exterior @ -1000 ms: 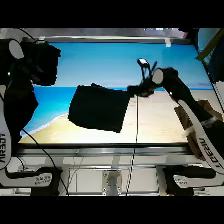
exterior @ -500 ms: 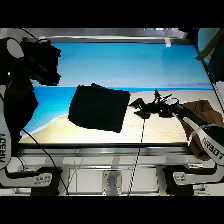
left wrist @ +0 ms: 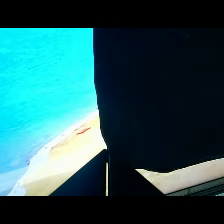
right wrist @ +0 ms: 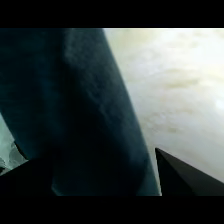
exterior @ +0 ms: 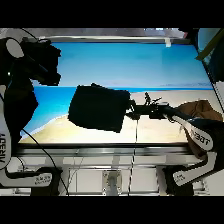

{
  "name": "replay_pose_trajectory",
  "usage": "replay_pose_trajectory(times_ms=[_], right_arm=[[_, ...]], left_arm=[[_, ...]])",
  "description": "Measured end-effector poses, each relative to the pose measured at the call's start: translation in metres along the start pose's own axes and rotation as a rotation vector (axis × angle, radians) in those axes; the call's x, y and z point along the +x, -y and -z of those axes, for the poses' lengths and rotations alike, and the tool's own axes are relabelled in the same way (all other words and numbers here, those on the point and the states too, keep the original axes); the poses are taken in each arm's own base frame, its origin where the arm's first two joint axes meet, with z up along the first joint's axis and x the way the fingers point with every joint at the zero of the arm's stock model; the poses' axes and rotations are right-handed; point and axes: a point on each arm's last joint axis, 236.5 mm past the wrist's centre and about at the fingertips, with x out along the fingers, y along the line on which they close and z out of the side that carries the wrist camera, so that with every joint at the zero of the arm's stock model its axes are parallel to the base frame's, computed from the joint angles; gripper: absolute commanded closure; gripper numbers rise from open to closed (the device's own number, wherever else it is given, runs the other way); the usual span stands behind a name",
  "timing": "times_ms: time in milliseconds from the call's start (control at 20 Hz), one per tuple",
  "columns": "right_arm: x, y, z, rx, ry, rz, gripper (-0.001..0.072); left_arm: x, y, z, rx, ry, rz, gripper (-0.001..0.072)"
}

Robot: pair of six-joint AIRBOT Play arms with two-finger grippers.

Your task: Fold the clothes and pants, and hang the long-sleeved shirts on hangers.

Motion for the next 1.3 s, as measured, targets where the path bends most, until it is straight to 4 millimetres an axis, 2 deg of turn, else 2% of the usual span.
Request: replay_pose_trajectory(times_ms=[150, 200, 250, 300, 350, 450, 550, 700, 800, 900, 950, 1050, 1150, 1300], right_arm=[[0.021, -0.017, -0.001, -0.055, -0.019, -0.015, 0.0045], [0.028, -0.022, -0.002, -0.072, -0.021, -0.018, 0.0106], [0.035, -0.027, -0.004, -0.088, -0.023, -0.021, 0.0308], [0.040, -0.031, -0.005, -0.102, -0.021, -0.023, 0.0579], [0.045, -0.036, -0.007, -0.114, -0.017, -0.025, 0.0659], [0.048, -0.047, -0.014, -0.138, -0.005, -0.037, 0.0670], [0.043, -0.059, -0.025, -0.164, 0.013, -0.056, 0.0670], [0.007, -0.078, -0.062, -0.200, 0.098, -0.083, 0.0671], [-0.037, -0.087, -0.093, -0.224, 0.179, -0.088, 0.0670], [-0.097, -0.091, -0.122, -0.237, 0.275, -0.066, 0.0671], [-0.134, -0.090, -0.136, -0.241, 0.334, -0.043, 0.0670], [-0.211, -0.083, -0.151, -0.251, 0.443, 0.018, 0.0671], [-0.291, -0.069, -0.152, -0.248, 0.551, 0.099, 0.0671], [-0.401, -0.036, -0.128, -0.193, 0.698, 0.231, 0.0672]], left_arm=[[0.000, 0.000, 0.000, 0.000, 0.001, 0.000, 0.0683], [0.000, 0.000, 0.000, 0.000, 0.001, 0.000, 0.0684], [0.000, 0.000, 0.000, 0.000, 0.000, 0.000, 0.0684], [0.000, 0.000, 0.000, 0.000, 0.000, 0.001, 0.0683], [0.000, 0.000, 0.000, 0.000, 0.000, 0.000, 0.0684], [0.000, 0.000, 0.000, 0.000, 0.000, 0.000, 0.0684], [0.000, 0.000, 0.000, 0.000, 0.000, 0.000, 0.0683], [0.000, 0.000, 0.000, 0.000, 0.000, 0.000, 0.0683], [0.000, 0.000, 0.000, 0.000, 0.000, 0.000, 0.0683], [0.000, 0.000, 0.000, 0.000, 0.001, 0.000, 0.0684], [0.000, 0.000, -0.001, 0.000, 0.004, -0.001, 0.0684], [0.000, 0.000, -0.002, 0.000, 0.010, -0.002, 0.0683], [0.000, -0.001, -0.004, 0.000, 0.016, -0.003, 0.0683], [0.000, -0.001, -0.005, 0.000, 0.021, -0.005, 0.0683]])
